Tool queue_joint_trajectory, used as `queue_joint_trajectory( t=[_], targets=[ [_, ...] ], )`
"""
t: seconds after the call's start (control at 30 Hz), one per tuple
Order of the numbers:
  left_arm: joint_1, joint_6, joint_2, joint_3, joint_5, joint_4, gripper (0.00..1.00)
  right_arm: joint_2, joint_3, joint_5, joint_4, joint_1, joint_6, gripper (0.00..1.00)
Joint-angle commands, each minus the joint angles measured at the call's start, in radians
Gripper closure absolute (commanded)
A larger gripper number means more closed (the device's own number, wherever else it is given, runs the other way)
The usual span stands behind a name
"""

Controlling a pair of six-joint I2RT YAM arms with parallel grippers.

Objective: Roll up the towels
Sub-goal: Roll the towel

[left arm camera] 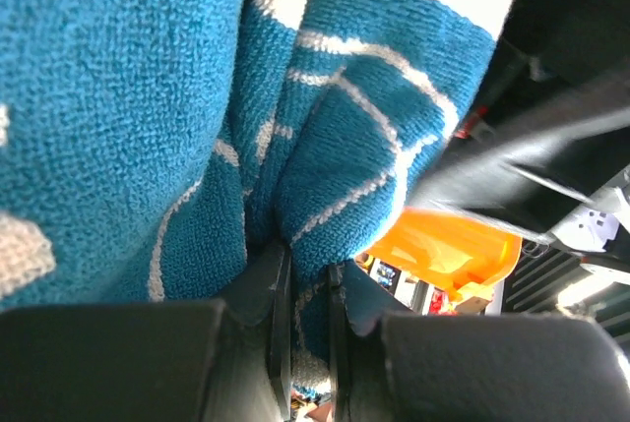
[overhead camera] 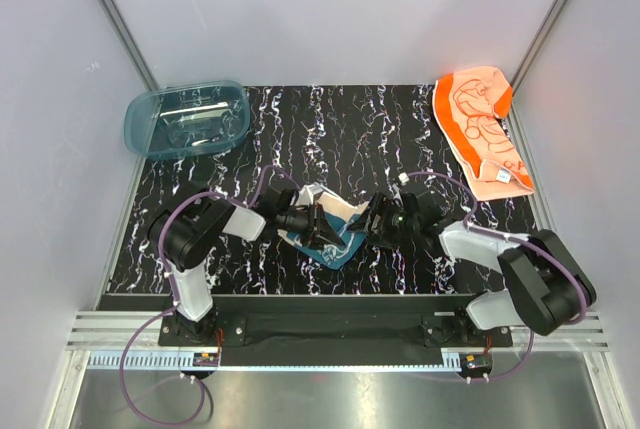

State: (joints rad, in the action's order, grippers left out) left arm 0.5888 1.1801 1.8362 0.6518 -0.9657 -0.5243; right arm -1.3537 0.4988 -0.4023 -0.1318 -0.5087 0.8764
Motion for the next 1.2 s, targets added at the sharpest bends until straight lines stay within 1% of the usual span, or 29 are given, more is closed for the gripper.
queue_joint_trajectory(
  t=[0.0,0.03,0.07,0.1,0.17,0.27,0.3,0.33,0.37,0.43,0.47,0.5,0.53,0.6,0.63,0.7,0.73,0.77,0.83,0.87,0.93,0.97,1.03,1.07,1.13,1.17],
  targets=[
    [-0.010,0.019,0.011,-0.006,-0.008,-0.046,0.95,-0.054,0.021,0.062,-0.098,-0.008,0.001,0.18],
    [-0.010,0.019,0.011,-0.006,-0.007,-0.046,0.95,-0.070,0.026,0.066,-0.104,-0.008,-0.004,0.20],
    [-0.010,0.016,0.011,-0.007,-0.007,-0.042,0.95,-0.097,0.033,0.068,-0.111,-0.008,-0.010,0.28],
    [-0.010,0.016,0.005,-0.006,-0.004,-0.040,0.94,-0.110,0.037,0.069,-0.114,-0.008,-0.013,0.32],
    [-0.010,0.015,-0.002,-0.014,-0.001,-0.039,0.92,-0.131,0.050,0.072,-0.117,-0.008,-0.019,0.44],
    [-0.010,0.006,-0.017,-0.018,0.008,-0.019,0.87,-0.143,0.084,0.080,-0.083,-0.010,-0.045,0.55],
    [-0.010,-0.029,-0.032,-0.012,0.021,0.007,0.80,-0.147,0.098,0.083,-0.062,-0.010,-0.054,0.59],
    [-0.010,-0.060,-0.043,-0.004,0.030,0.045,0.76,-0.153,0.115,0.086,-0.010,-0.010,-0.065,0.61],
    [-0.009,-0.136,-0.072,0.008,0.059,0.154,0.72,-0.156,0.148,0.094,0.020,-0.010,-0.086,0.61],
    [-0.006,-0.232,-0.106,0.063,0.097,0.290,0.61,-0.159,0.197,0.106,0.108,-0.013,-0.118,0.63],
    [-0.003,-0.320,-0.141,0.084,0.143,0.426,0.57,-0.159,0.214,0.112,0.127,-0.013,-0.128,0.64],
    [-0.001,-0.361,-0.158,0.129,0.168,0.488,0.49,-0.163,0.230,0.115,0.203,-0.013,-0.137,0.64],
    [0.002,-0.394,-0.173,0.147,0.195,0.601,0.46,-0.165,0.256,0.121,0.227,-0.014,-0.151,0.64],
    [0.006,-0.475,-0.209,0.190,0.254,0.693,0.42,-0.180,0.286,0.122,0.289,-0.016,-0.166,0.65],
    [0.008,-0.497,-0.216,0.228,0.274,0.772,0.38,-0.186,0.314,0.119,0.308,-0.017,-0.178,0.66],
    [0.020,-0.566,-0.244,0.275,0.350,0.848,0.37,-0.205,0.346,0.120,0.368,-0.025,-0.194,0.66],
    [0.025,-0.588,-0.258,0.296,0.386,0.915,0.36,-0.226,0.380,0.120,0.389,-0.027,-0.209,0.66],
    [0.045,-0.635,-0.285,0.345,0.463,0.947,0.35,-0.235,0.395,0.122,0.409,-0.034,-0.217,0.66],
    [0.077,-0.683,-0.316,0.394,0.557,0.995,0.34,-0.263,0.446,0.125,0.469,-0.040,-0.241,0.67],
    [0.121,-0.736,-0.343,0.431,0.652,1.027,0.33,-0.274,0.461,0.125,0.487,-0.045,-0.249,0.67],
    [0.175,-0.781,-0.365,0.463,0.750,1.061,0.31,-0.301,0.516,0.126,0.553,-0.054,-0.273,0.66],
    [0.233,-0.818,-0.380,0.485,0.851,1.067,0.29,-0.311,0.535,0.131,0.576,-0.057,-0.280,0.67],
    [0.287,-0.849,-0.391,0.488,0.921,1.061,0.24,-0.332,0.584,0.141,0.635,-0.067,-0.298,0.67],
    [0.336,-0.872,-0.394,0.490,0.962,1.057,0.23,-0.337,0.596,0.145,0.652,-0.068,-0.303,0.67],
    [0.380,-0.892,-0.393,0.479,1.016,1.031,0.21,-0.352,0.632,0.149,0.690,-0.073,-0.309,0.67],
    [0.423,-0.899,-0.390,0.473,1.059,1.020,0.21,-0.357,0.641,0.149,0.701,-0.074,-0.309,0.67]
  ],
)
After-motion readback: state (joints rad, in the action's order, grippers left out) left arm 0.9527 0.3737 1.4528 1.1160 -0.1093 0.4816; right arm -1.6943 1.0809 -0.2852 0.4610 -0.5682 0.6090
